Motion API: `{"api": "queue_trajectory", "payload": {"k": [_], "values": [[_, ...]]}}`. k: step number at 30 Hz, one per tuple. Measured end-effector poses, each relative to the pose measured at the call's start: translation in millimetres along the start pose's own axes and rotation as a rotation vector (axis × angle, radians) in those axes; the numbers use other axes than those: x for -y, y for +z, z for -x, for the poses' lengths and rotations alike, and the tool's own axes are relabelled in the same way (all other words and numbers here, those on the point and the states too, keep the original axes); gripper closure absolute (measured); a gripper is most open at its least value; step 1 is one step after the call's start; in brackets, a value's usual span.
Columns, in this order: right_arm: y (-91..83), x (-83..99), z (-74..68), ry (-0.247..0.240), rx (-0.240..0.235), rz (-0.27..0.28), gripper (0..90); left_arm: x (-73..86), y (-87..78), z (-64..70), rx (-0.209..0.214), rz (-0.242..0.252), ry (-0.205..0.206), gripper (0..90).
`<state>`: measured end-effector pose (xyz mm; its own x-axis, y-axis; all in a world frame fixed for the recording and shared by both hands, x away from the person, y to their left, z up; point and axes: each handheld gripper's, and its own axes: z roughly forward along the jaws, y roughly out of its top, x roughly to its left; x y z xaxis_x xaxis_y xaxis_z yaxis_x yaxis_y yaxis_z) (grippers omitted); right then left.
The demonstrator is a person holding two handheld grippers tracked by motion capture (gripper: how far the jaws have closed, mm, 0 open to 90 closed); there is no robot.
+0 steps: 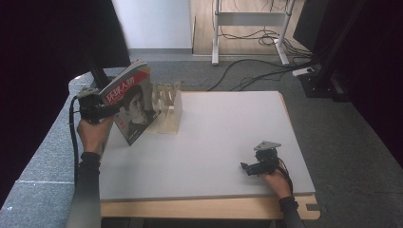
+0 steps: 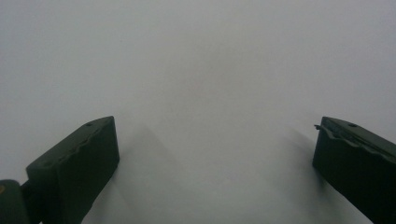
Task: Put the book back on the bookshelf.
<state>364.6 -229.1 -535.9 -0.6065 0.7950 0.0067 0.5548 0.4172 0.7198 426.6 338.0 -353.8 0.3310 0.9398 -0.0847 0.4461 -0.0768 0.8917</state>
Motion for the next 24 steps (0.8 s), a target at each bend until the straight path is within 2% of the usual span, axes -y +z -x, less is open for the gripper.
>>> {"api": "queue_trajectory", "payload": {"k": [8, 16, 19, 24], "values": [[0.0, 0.0, 0.0, 0.0, -0.001, 0.0, 0.0, 1.7, -5.7, 4.5, -0.013, -0.028, 0.035, 14.9], [0.0, -0.1, 0.0, 0.0, -0.001, 0.0, 0.0, 2.9, -17.0, 5.3, 0.009, -0.051, 0.04, 10.2], [0.0, -0.1, 0.0, -0.001, -0.001, 0.0, 0.0, 4.8, -23.1, 6.4, 0.039, -0.076, 0.046, 6.9], [-0.1, -0.1, 0.1, -0.002, -0.001, -0.001, 0.0, 11.6, -31.1, 10.3, 0.058, -0.089, 0.056, 6.1]]}}
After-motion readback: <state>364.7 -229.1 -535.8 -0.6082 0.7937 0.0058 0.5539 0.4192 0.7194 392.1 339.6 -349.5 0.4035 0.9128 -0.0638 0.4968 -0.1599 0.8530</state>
